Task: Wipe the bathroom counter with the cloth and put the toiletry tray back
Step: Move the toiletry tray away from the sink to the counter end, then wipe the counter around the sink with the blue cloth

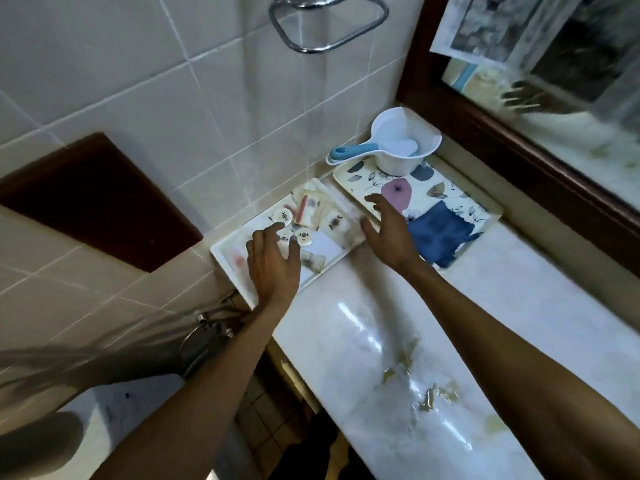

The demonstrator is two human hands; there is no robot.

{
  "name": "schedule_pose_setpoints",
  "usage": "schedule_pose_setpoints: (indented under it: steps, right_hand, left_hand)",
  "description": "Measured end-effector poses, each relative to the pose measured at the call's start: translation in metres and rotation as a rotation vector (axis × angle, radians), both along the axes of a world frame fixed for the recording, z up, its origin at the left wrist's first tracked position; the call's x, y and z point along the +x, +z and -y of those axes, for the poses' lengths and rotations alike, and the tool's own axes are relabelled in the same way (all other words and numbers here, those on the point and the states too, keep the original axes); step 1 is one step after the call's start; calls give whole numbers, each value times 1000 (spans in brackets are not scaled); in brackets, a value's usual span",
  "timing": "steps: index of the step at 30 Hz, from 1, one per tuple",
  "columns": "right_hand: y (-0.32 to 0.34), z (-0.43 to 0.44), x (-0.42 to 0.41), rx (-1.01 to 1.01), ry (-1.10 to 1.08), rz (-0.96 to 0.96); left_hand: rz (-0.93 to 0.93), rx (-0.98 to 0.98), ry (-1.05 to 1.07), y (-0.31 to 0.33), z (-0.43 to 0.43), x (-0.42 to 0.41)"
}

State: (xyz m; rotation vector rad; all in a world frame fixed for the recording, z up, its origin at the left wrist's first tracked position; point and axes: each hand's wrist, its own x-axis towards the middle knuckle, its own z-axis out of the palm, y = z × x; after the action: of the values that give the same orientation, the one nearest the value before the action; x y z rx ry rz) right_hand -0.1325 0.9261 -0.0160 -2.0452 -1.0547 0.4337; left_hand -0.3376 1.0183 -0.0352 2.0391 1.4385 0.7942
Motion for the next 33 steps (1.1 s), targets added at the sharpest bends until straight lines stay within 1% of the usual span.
schedule_pose_setpoints:
  steps: [3,5,8,11,13,16,18,20,22,24,27,31,33]
  right_hand:
    - [-1,53,23,27,-184,5]
    - [-1,90,44,50,-342,36]
    - [-6,142,72,49,-534,73]
    - [-19,179,92,-50,-622,122]
    - [-32,196,101,-128,-641,127]
    - [-55,211,111,-295,-612,137]
    - [-68,214,113,-427,-567,170]
    - [-79,215,111,-528,-534,208]
    - [-87,217,105,-546,-525,254]
    - [-92,220,102,-522,-529,257]
    - [-94,222,102,-516,-531,243]
    - [-84,233,105,-503,-477,203]
    - [-75,248,109,-502,-507,197]
  left_hand:
    - [78,-35,-182,-1,24,55]
    - [97,-37,-302,-1,40,91]
    - [94,-73,-471,-1,59,139]
    - [24,-130,-589,-4,69,181]
    - [-74,-138,-635,-9,71,207]
    - [-225,-164,-638,-19,70,240]
    - [-275,-168,-646,-27,68,254]
    - [-288,-150,-628,-35,69,265]
    - [-281,-151,-582,-42,71,273]
    - [-246,-161,-568,-47,74,276]
    - [-166,-207,-623,-44,81,282]
    - [-22,-227,-699,-11,99,291]
    - [49,-200,-789,16,116,296]
